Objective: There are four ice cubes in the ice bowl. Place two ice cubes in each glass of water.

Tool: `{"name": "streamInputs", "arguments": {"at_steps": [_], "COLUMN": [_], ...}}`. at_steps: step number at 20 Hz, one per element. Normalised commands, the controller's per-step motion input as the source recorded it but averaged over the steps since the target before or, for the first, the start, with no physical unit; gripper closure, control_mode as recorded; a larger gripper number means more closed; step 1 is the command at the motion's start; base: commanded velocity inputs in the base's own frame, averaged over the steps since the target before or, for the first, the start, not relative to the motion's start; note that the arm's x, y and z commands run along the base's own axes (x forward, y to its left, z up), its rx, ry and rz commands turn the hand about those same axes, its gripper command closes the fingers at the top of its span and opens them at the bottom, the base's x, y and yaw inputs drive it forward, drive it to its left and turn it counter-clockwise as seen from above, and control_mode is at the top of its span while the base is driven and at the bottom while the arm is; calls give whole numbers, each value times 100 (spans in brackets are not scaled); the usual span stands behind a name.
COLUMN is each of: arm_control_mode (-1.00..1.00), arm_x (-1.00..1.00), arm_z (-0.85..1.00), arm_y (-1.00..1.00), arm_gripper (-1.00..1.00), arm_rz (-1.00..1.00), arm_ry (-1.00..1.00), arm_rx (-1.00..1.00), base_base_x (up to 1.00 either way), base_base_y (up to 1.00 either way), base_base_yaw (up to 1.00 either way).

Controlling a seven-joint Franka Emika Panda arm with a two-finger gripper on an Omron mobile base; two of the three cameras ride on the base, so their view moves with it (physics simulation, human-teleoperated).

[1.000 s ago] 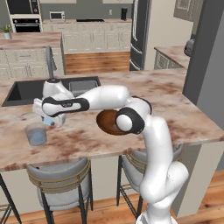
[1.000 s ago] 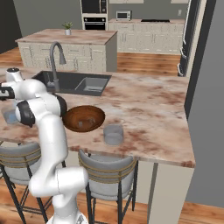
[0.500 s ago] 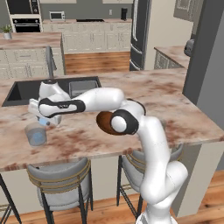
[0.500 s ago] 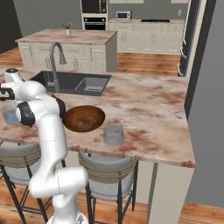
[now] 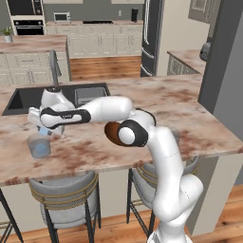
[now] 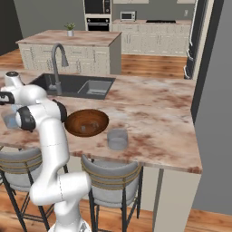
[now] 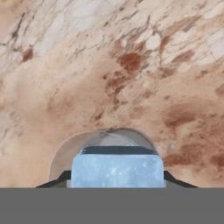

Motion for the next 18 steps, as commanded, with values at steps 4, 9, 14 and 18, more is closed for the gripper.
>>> {"name": "streamInputs", "arguments": {"at_steps": [4, 9, 14, 18], "arm_control_mode": [-100, -100, -100, -100], "arm_x": [0, 0, 0, 4], "arm_z": [-23, 2, 3, 1], "arm_y": [0, 0, 9, 19], "arm_gripper": [100, 100, 100, 100], "arm_rz": [8, 8, 10, 12], "arm_ry": [-3, -1, 0, 0], "arm_rx": [10, 10, 4, 1], "base_base_x": [0, 0, 0, 0], "base_base_y": [0, 0, 0, 0], "base_base_yaw": [0, 0, 0, 0]}}
